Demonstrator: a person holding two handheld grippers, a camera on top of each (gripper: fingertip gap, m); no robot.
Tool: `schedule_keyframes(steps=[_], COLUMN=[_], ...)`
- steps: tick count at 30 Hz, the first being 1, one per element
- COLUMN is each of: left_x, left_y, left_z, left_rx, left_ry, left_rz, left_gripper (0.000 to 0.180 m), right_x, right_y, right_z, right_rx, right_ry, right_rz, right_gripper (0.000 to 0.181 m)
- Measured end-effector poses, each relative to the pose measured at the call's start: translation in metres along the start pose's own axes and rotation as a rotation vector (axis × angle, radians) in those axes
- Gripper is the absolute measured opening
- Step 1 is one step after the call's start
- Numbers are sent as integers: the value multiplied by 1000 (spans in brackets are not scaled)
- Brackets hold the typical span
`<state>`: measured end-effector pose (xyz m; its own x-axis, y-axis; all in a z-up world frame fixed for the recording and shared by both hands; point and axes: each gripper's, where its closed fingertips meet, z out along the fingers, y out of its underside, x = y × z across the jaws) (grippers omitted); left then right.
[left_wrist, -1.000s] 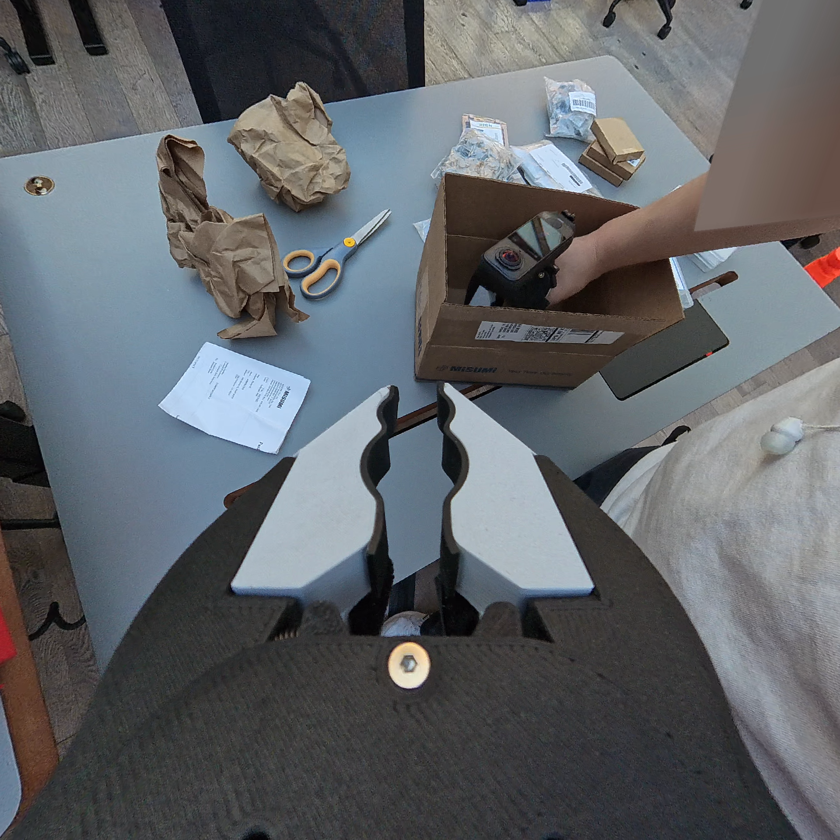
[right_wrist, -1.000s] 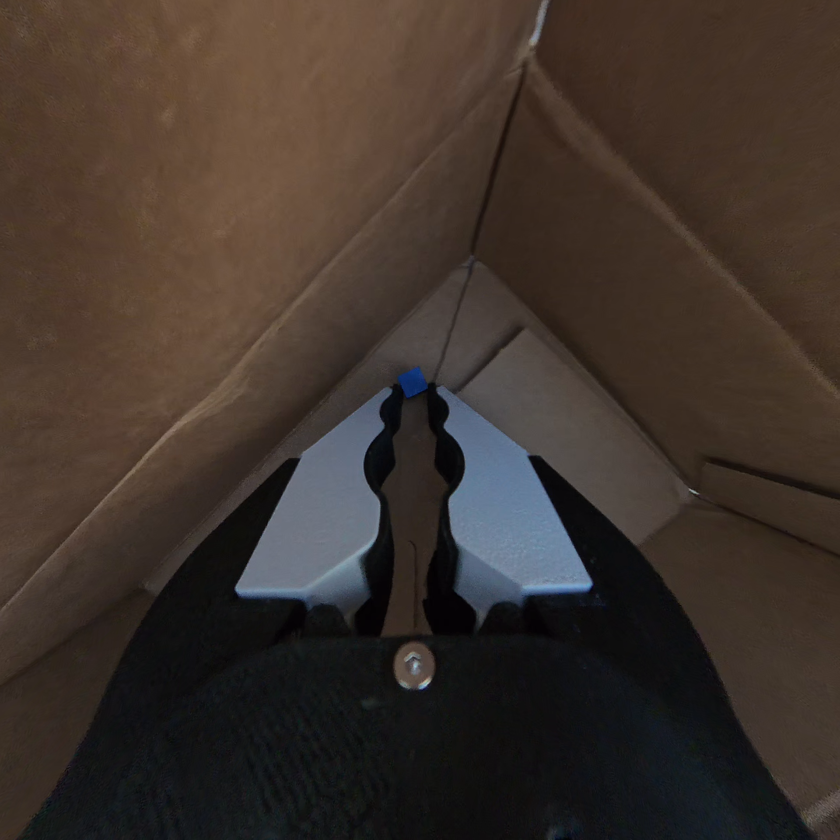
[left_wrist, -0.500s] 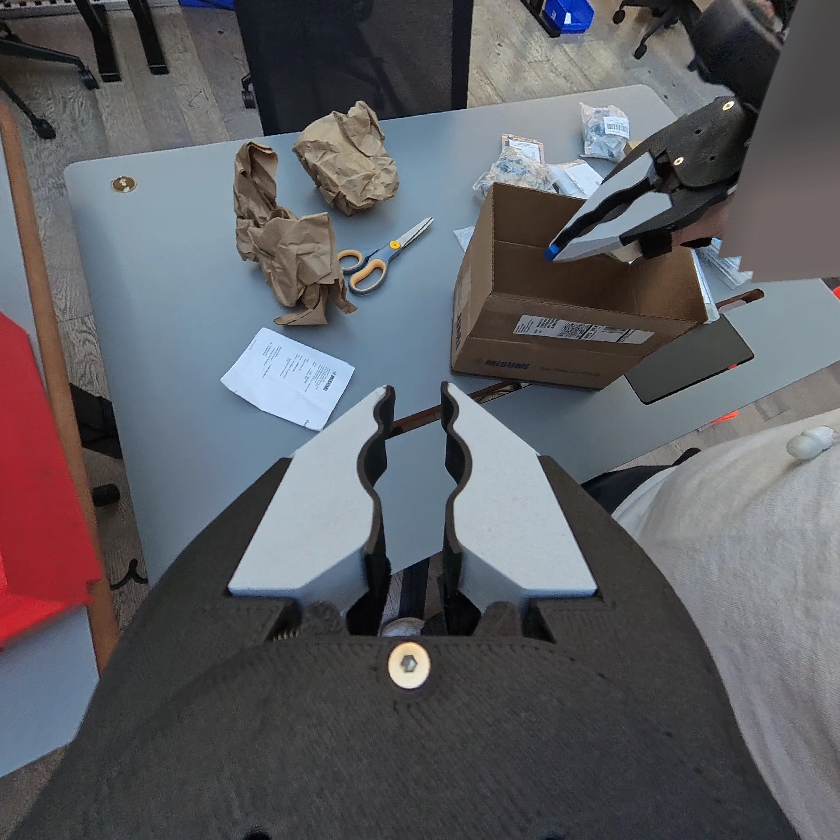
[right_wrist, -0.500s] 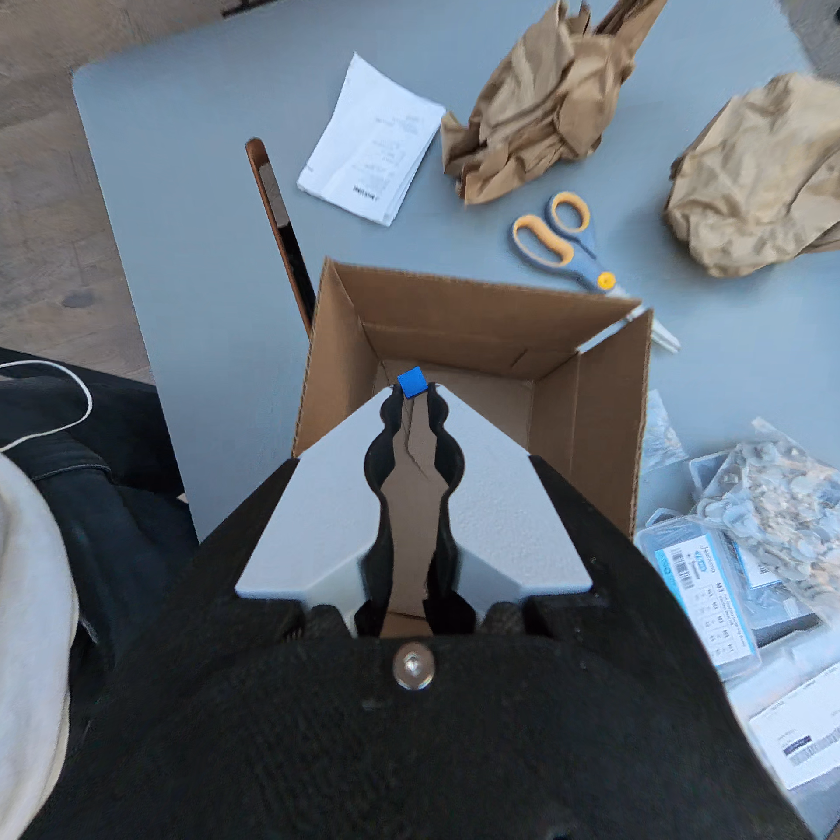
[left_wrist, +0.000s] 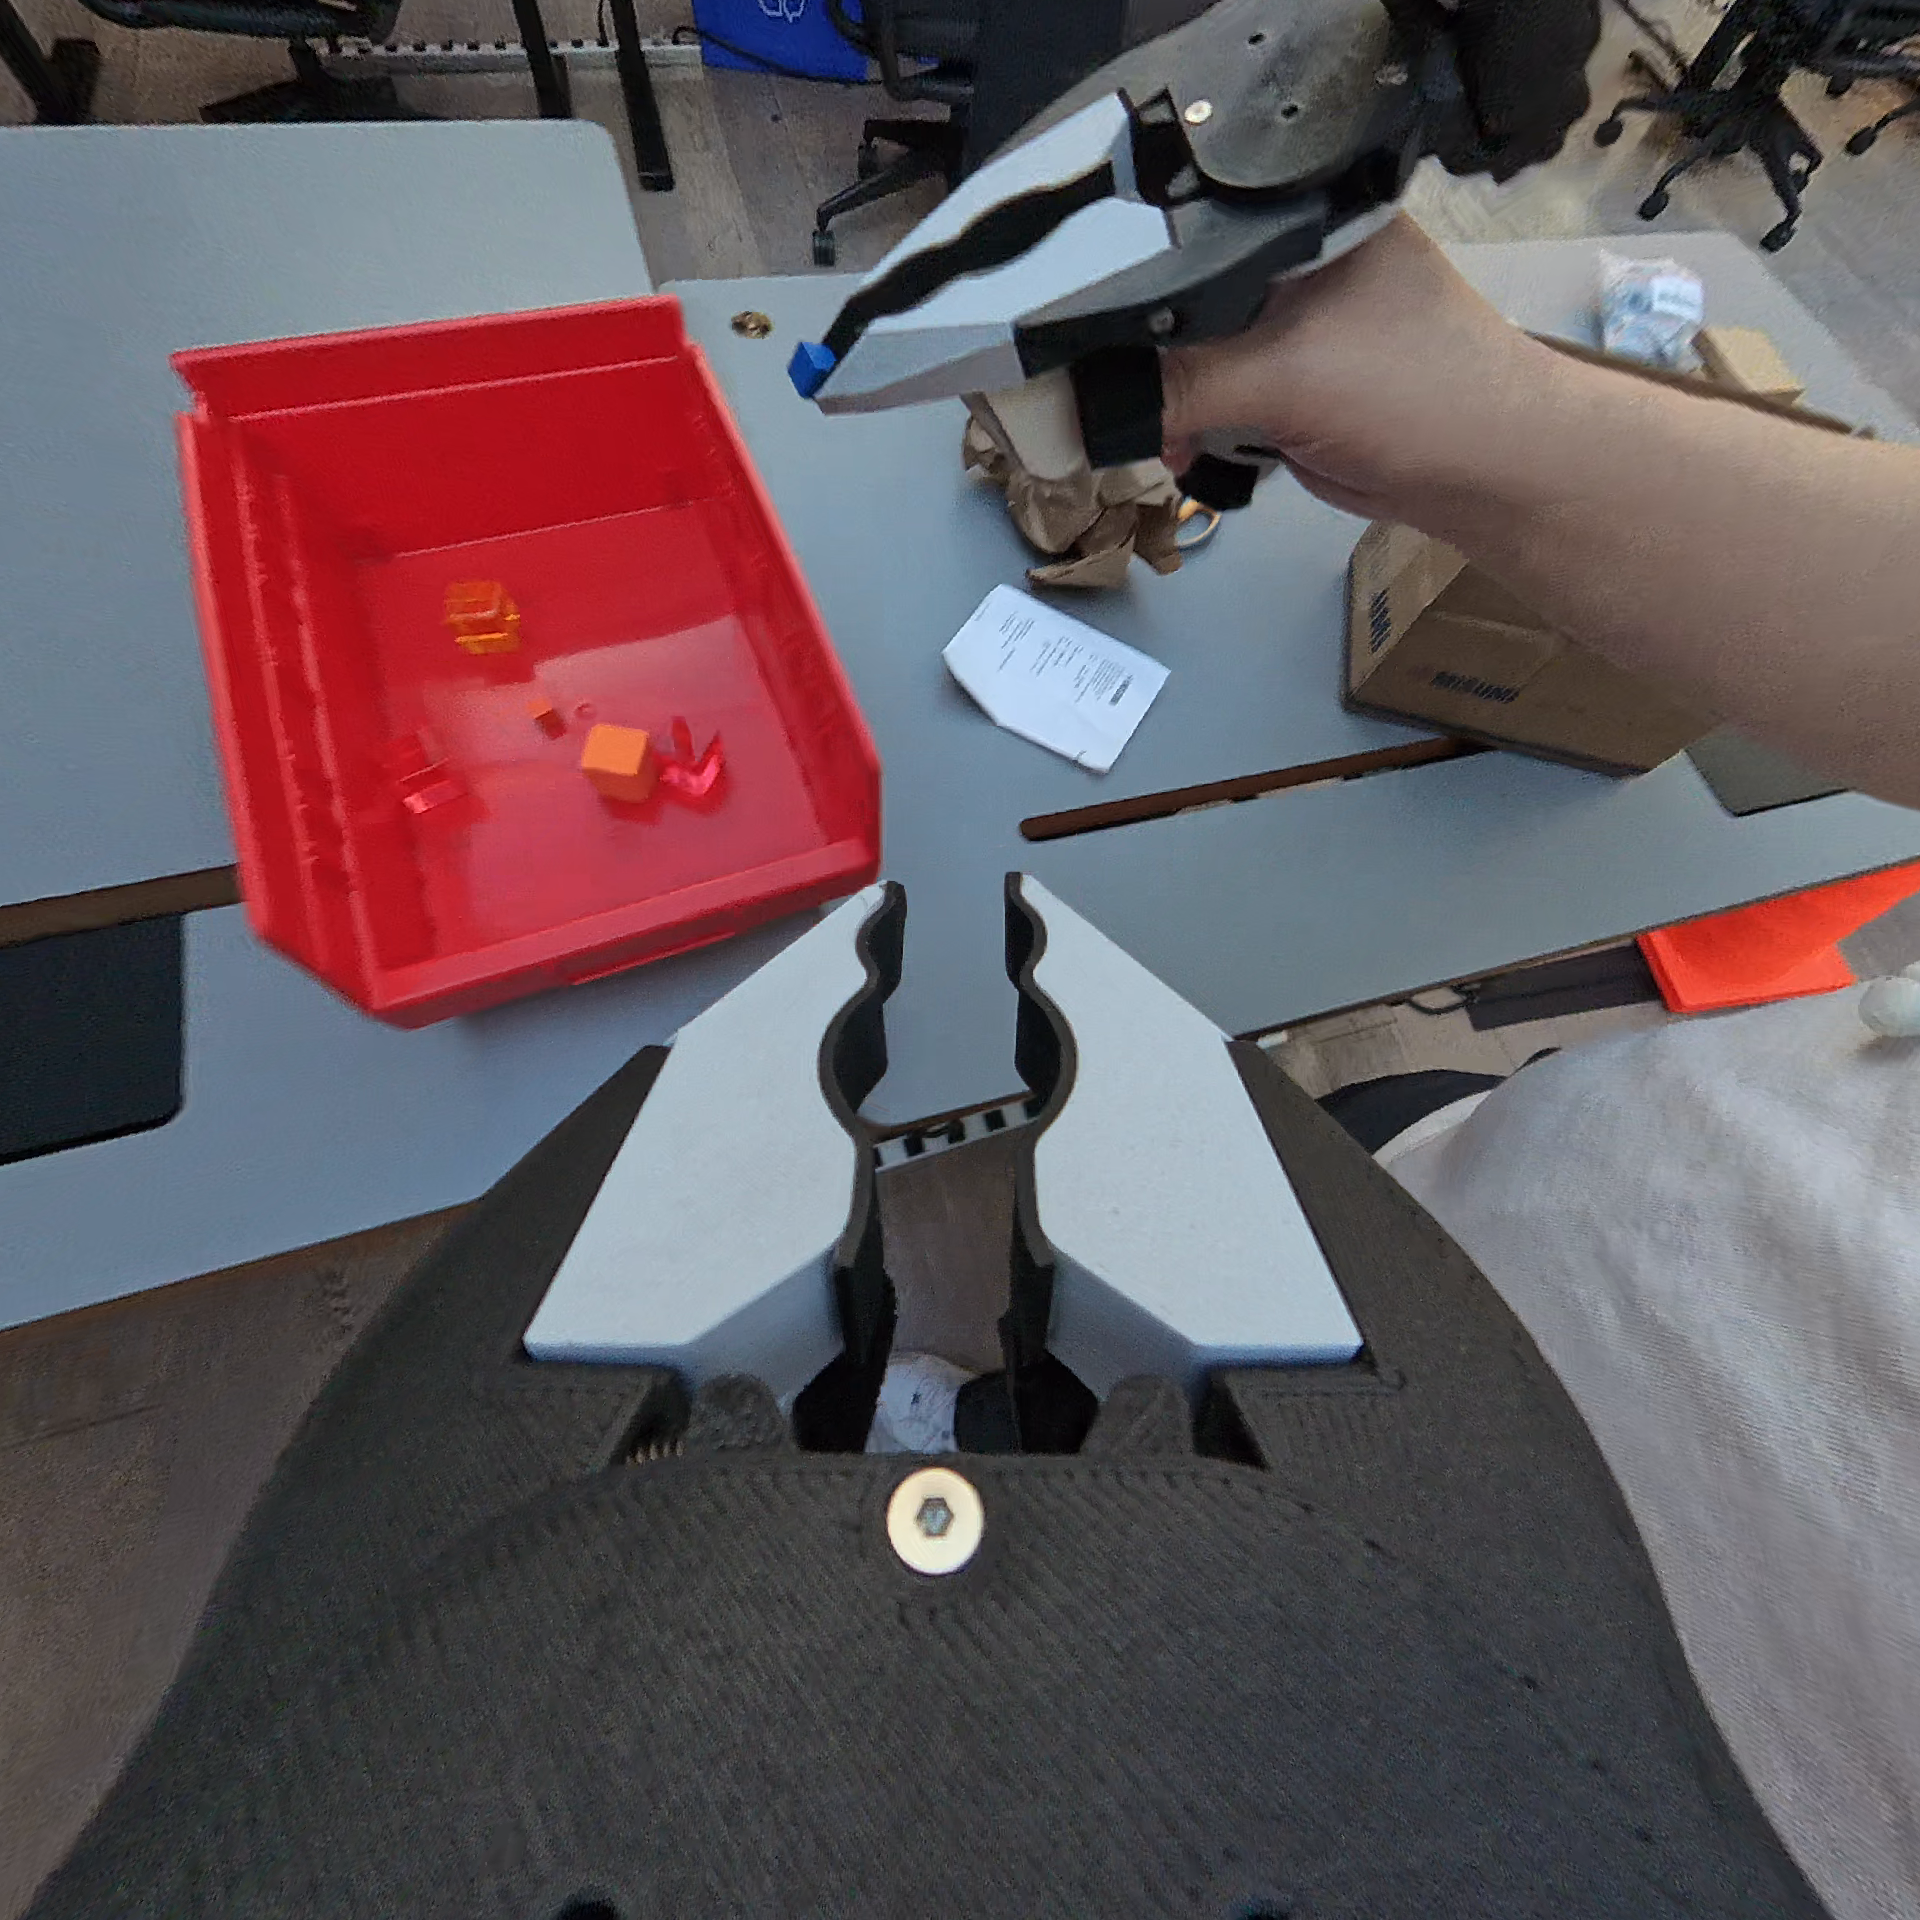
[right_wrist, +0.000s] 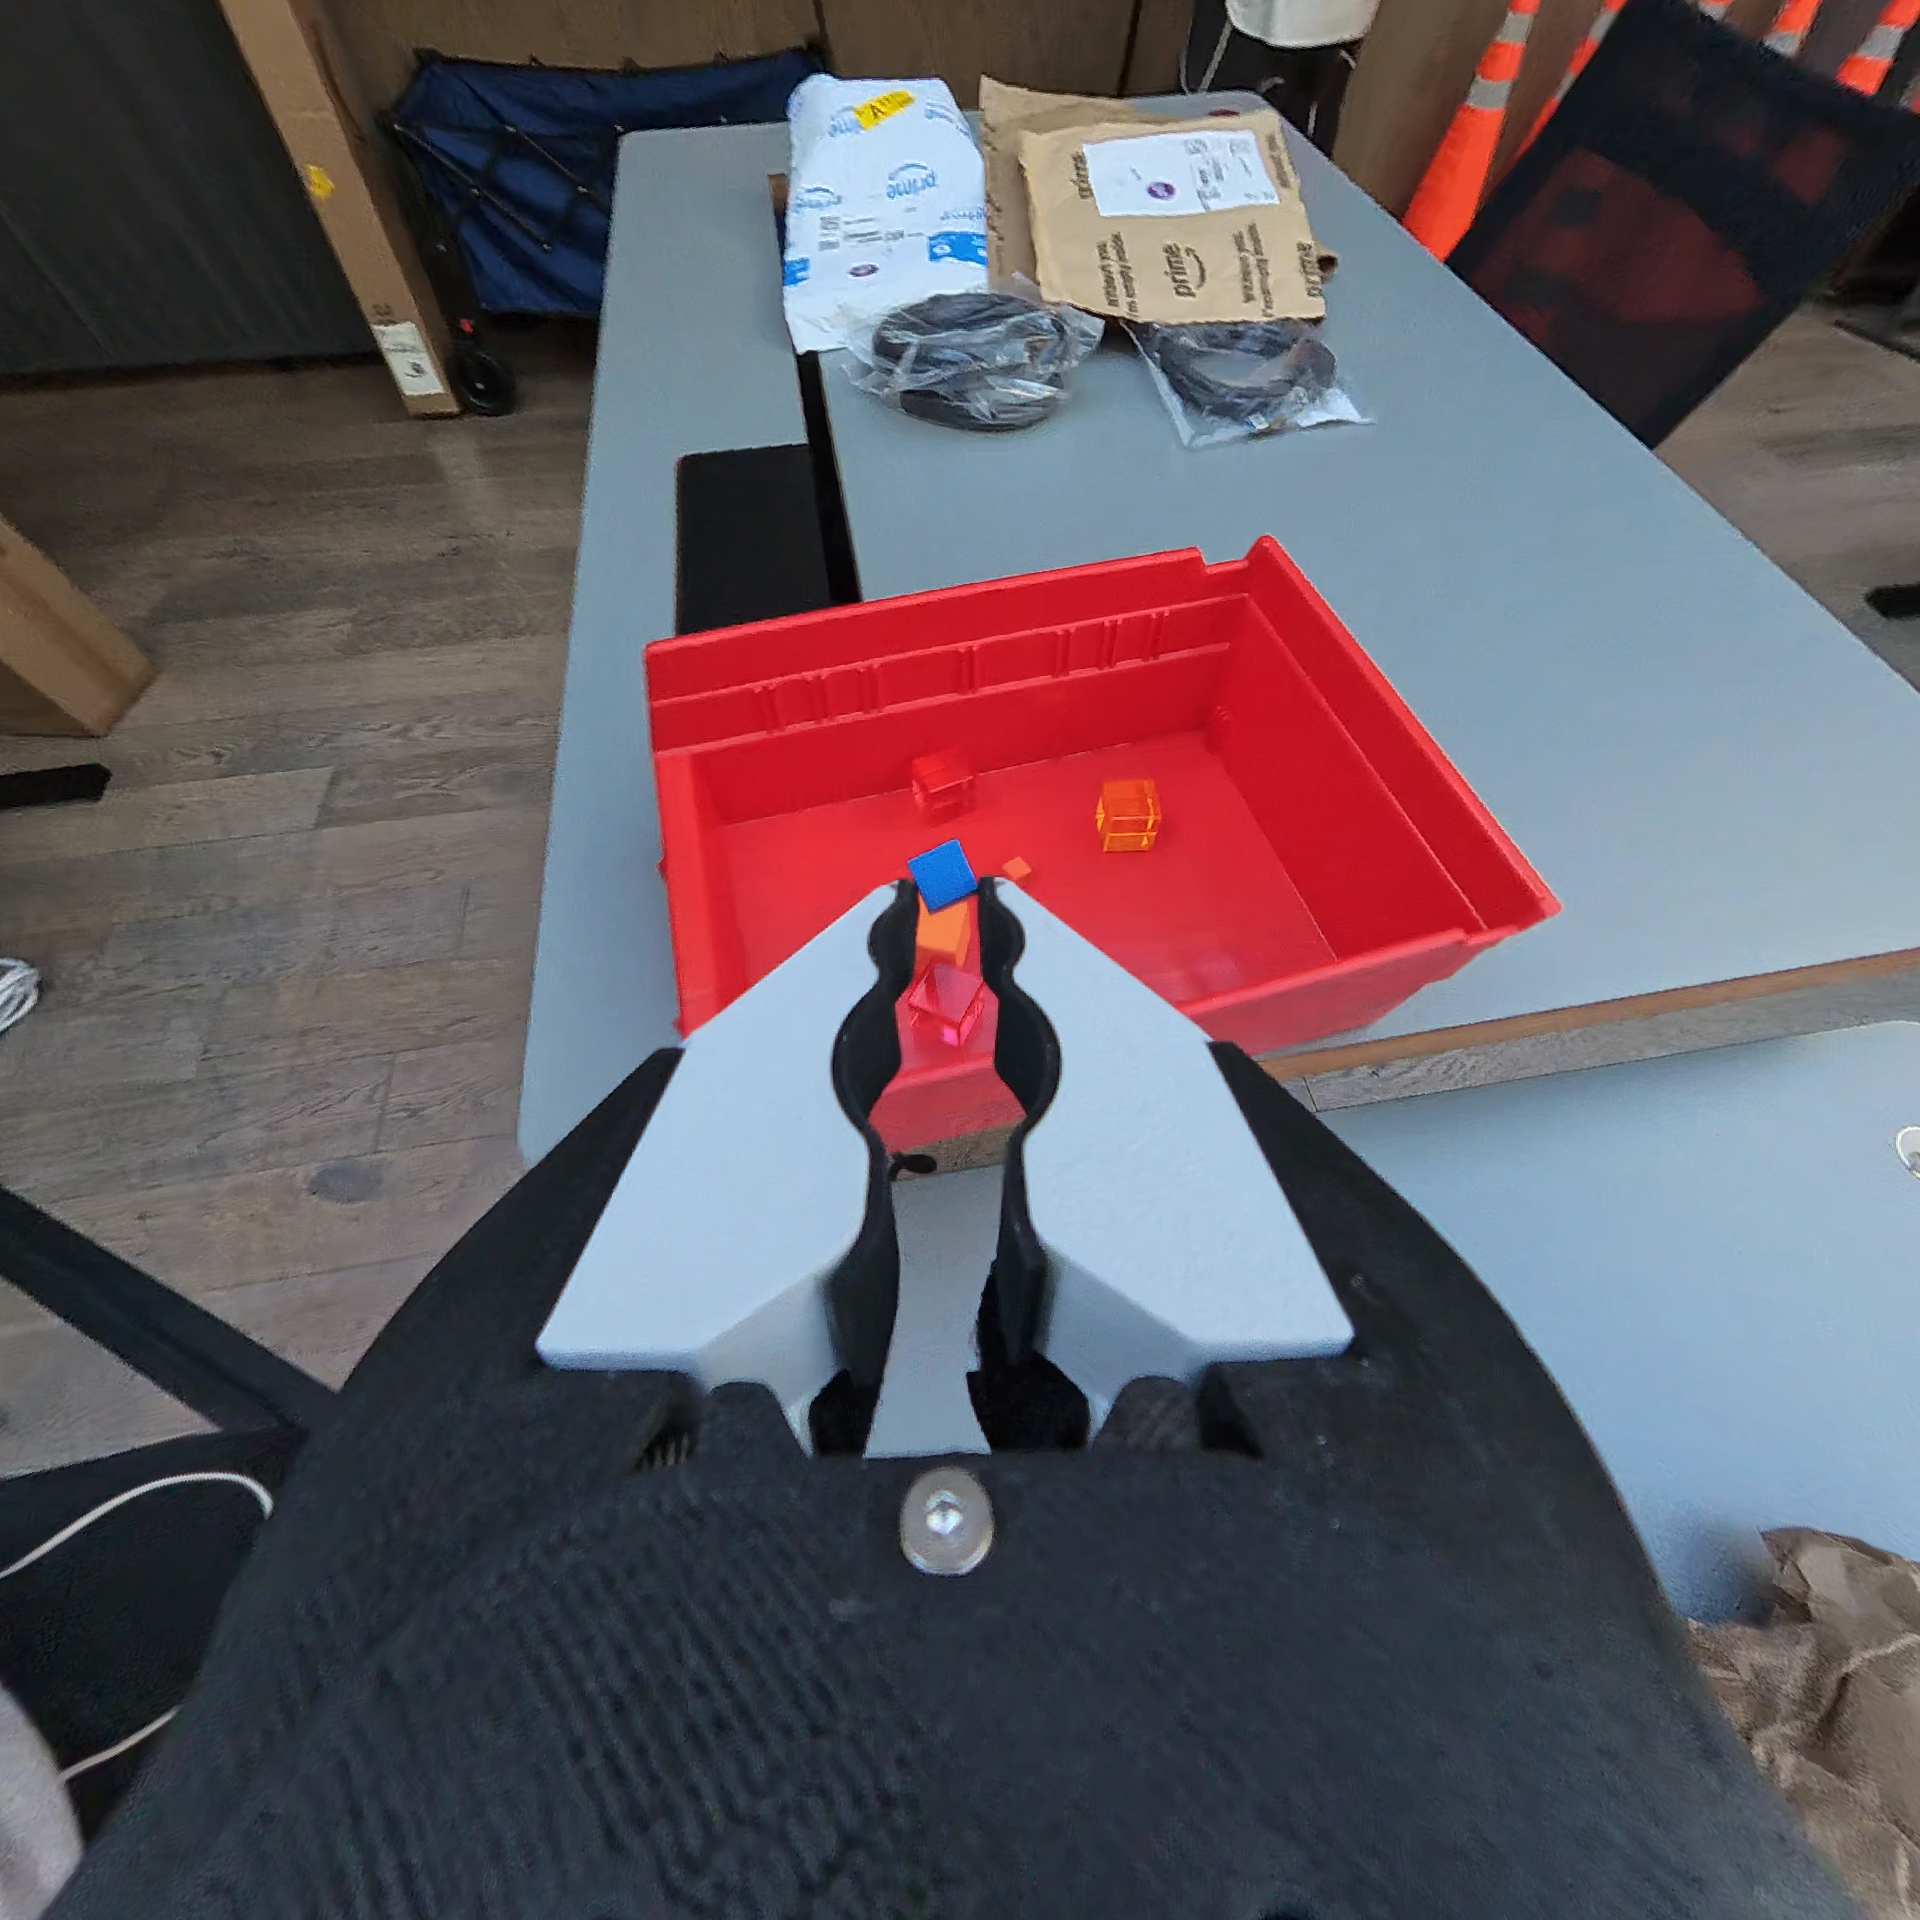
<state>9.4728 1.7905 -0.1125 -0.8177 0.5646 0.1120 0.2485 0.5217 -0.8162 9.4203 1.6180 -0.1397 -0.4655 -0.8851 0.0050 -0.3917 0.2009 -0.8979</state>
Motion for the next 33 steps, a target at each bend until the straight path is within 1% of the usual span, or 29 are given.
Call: schedule_keyframes(steps=[1,2,3,6,10,12,17,19,23,27,28,30,33], left_x=[-19,-37,-55,-100,-132,-141,-130,-116,-73,-9,7,41,94], left_y=[8,15,23,41,51,52,28,12,-13,-32,-35,-40,-46], left_z=[-14,-27,-39,-68,-77,-68,-27,-8,29,57,64,83,129], left_rx=[-14,-23,-36,-55,12,39,114,136,122,96,87,49,-47], left_ry=[-10,-22,-33,-60,18,69,294,369,497,630,653,688,704], left_rz=[12,21,24,10,-25,-30,-47,-16,84,173,192,210,189], left_gripper=[18,19,21,23,22,21,21,21,23,24,24,25,28], right_x=[7,16,24,34,29,21,2,0,-3,-21,-25,-28,-19], right_y=[-2,-2,1,8,17,32,90,113,167,242,258,284,324], right_z=[24,46,63,78,31,-5,-109,-154,-250,-341,-361,-400,-461], right_rx=[-21,-38,-64,-96,-8,4,-101,-117,-155,-312,-327,-296,-258], right_ry=[36,75,96,128,221,274,445,545,794,963,996,1057,1187], right_rz=[19,33,57,159,233,254,369,424,484,503,528,611,784], right_gripper=[12,28,39,39,39,40,57,58,57,54,54,52,50])
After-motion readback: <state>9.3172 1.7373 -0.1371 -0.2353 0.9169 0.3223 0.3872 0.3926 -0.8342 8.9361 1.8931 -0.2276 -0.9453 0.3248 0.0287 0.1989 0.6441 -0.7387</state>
